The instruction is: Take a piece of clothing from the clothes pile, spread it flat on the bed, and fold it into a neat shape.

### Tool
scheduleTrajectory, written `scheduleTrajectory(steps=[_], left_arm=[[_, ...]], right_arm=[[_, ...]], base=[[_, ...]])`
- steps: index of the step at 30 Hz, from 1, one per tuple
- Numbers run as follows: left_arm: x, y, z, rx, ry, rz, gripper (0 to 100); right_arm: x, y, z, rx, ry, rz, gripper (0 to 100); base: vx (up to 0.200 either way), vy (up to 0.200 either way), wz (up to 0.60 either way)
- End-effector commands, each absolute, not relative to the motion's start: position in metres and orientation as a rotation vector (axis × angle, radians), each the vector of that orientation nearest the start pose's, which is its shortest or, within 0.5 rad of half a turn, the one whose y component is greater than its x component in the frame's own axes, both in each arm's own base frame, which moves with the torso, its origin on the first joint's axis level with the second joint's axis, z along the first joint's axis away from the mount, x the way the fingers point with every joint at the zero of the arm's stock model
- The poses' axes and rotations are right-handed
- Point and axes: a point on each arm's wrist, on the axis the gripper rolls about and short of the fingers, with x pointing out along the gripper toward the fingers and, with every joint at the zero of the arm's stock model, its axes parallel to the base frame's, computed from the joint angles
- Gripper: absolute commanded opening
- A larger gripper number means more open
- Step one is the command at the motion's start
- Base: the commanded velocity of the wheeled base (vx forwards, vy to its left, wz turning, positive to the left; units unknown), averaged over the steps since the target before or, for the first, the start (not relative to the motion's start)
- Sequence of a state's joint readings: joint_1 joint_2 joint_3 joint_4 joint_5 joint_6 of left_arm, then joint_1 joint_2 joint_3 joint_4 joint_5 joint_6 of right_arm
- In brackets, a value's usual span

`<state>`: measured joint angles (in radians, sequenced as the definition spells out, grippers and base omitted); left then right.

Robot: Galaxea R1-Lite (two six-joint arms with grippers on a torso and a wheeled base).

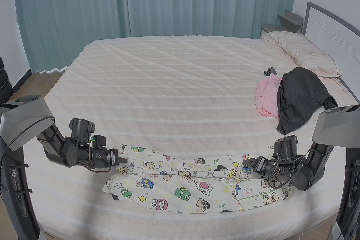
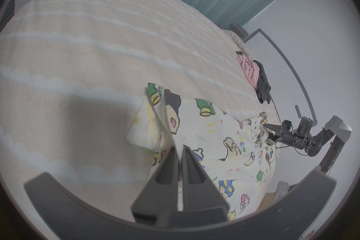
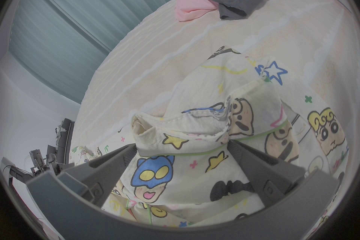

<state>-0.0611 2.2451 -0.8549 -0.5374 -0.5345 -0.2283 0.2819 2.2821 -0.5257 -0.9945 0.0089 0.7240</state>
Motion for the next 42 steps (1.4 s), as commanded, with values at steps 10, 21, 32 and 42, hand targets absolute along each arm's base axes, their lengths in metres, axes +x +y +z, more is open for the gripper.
scheduleTrajectory(steps=[10,21,32,42], left_arm=[[0.347,-0.031,0.044,-0.394,0.809,-0.456,0],[0.360,-0.034,0.055,-0.435,0.768,-0.416,0],[0.369,-0.032,0.061,-0.533,0.750,-0.383,0],[0.349,-0.025,0.042,-0.472,0.822,-0.377,0]], right_arm=[[0.300,0.087,-0.028,0.583,0.813,-0.008,100],[0.300,0.087,-0.028,0.583,0.813,-0.008,100],[0.300,0.087,-0.028,0.591,0.810,-0.015,100],[0.300,0.086,-0.026,0.604,0.805,-0.025,100]], base=[[0.000,0.000,0.00],[0.000,0.000,0.00],[0.000,0.000,0.00],[0.000,0.000,0.00]])
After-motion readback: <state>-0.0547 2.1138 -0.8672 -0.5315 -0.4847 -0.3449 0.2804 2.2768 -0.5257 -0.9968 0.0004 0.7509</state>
